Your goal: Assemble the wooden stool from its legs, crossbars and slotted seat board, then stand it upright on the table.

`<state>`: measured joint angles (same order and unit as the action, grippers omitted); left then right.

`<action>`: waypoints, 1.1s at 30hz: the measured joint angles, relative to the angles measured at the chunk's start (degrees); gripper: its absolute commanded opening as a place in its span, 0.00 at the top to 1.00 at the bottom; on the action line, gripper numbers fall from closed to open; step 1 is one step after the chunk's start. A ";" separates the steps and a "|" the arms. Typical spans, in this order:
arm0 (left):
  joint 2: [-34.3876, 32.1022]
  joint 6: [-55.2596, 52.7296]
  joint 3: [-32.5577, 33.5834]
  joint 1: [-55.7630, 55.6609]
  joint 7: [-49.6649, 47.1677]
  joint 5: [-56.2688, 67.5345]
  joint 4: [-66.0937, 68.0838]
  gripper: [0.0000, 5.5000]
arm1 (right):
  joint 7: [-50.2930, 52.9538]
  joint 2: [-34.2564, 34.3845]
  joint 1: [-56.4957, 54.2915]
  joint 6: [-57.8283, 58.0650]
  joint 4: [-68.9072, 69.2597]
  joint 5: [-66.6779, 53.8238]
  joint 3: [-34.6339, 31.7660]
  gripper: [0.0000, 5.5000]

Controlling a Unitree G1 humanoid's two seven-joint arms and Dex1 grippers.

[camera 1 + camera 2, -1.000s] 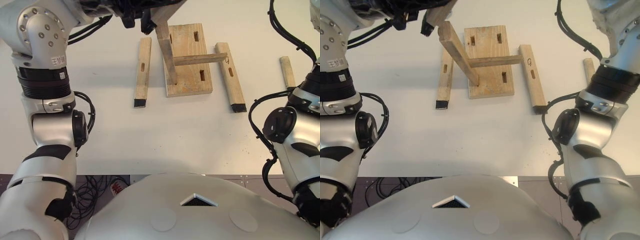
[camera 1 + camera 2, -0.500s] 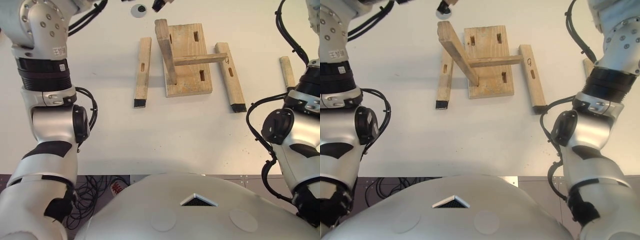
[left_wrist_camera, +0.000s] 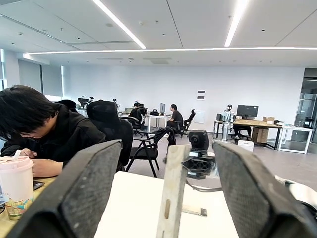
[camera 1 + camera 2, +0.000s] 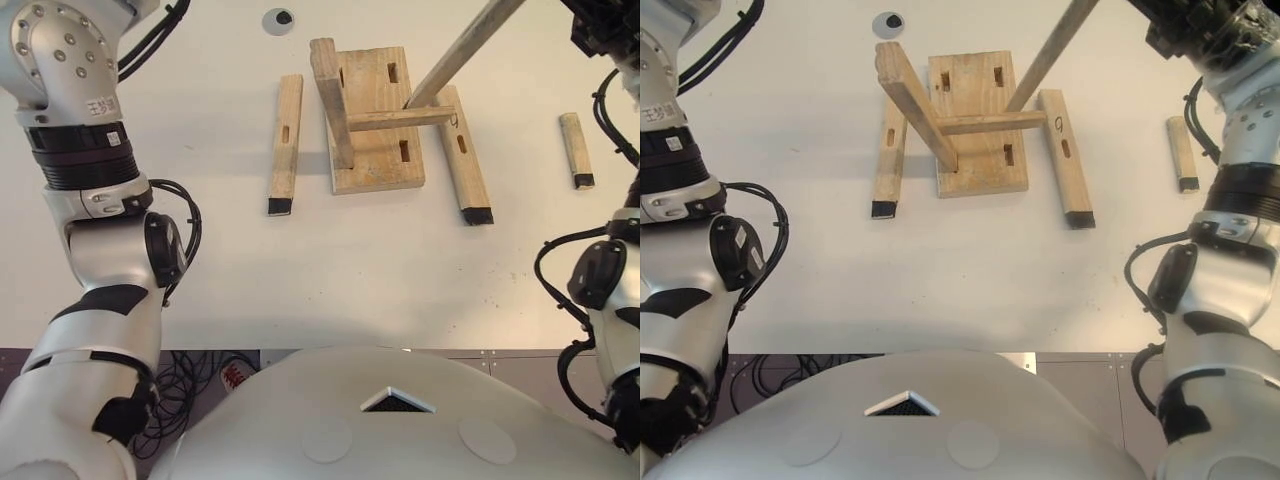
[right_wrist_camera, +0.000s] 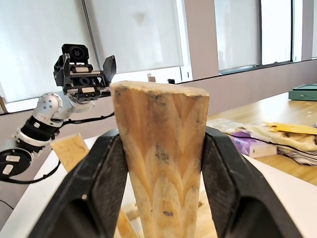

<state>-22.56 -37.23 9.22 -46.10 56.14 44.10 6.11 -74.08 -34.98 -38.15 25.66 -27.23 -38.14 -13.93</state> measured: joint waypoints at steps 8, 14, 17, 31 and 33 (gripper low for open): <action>0.35 -0.09 -0.02 2.25 -1.05 0.18 -1.83 0.39 | -3.89 -1.75 0.81 2.57 -3.71 1.60 0.69 0.63; 0.79 -0.18 -0.05 3.48 -2.16 0.39 -1.94 0.39 | -5.83 -2.22 0.11 -2.25 -11.69 2.47 0.82 0.63; 0.82 -0.07 0.02 3.70 -2.46 0.42 -1.98 0.39 | -7.40 -4.29 1.32 -4.08 -14.63 7.67 4.62 0.63; 1.16 1.35 0.07 7.94 -4.36 0.08 -4.48 0.39 | -17.81 -10.22 -3.47 -6.52 -14.98 16.27 12.90 0.63; 1.12 1.49 0.09 8.16 -4.57 -0.01 -4.94 0.39 | -18.26 -13.25 -6.16 -7.47 -14.72 16.71 16.02 0.63</action>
<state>-21.44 -35.74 9.30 -37.94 51.56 44.09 1.17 -92.34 -48.23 -44.32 18.19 -41.95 -21.43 2.09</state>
